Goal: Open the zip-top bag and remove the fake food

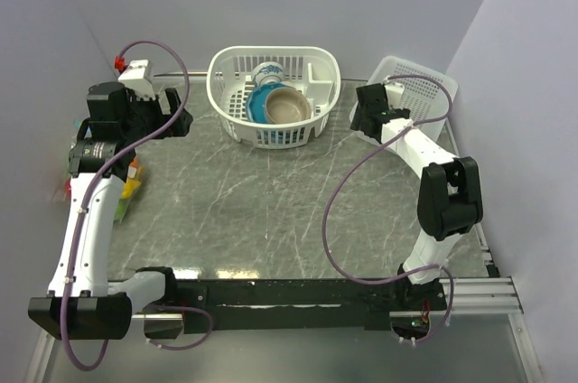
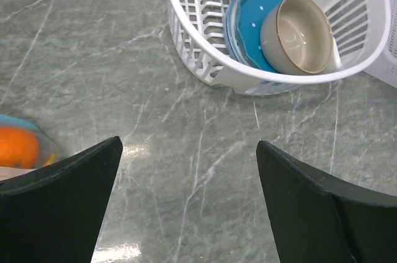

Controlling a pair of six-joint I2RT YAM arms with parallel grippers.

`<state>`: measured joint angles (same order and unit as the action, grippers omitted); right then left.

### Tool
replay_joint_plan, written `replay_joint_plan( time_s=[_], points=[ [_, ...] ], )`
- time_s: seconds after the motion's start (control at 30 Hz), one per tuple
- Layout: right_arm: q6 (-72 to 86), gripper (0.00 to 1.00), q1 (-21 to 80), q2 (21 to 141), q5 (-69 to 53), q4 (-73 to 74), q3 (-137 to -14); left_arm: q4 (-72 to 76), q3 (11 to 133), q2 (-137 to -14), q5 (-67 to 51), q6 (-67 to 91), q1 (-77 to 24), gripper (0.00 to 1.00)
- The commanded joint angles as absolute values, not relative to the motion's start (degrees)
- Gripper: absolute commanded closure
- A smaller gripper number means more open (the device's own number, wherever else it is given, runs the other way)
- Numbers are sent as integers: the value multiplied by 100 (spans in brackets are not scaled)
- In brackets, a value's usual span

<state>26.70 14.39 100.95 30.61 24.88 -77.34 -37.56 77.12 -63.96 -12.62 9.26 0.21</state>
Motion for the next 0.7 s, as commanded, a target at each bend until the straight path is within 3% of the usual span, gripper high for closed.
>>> replay_joint_plan(
  time_s=[0.0, 0.37, 0.53, 0.67],
  points=[
    [2918, 0, 1450, 10019, 3673, 2584, -7761, -3621, 7866, -6118, -1204, 897, 123, 3],
    [2769, 0, 1248, 10256, 3620, 2452, -8278, -3639, 7480, -5625, -1063, 624, 132, 3],
    [2742, 0, 1151, 11220, 3665, 3285, -9515, -3577, 7321, -5642, -1160, 721, 132, 3],
    [3031, 1, 1151, 11601, 3726, 3955, -9660, -3604, 7453, -5687, -1125, 765, 132, 3]
  ],
)
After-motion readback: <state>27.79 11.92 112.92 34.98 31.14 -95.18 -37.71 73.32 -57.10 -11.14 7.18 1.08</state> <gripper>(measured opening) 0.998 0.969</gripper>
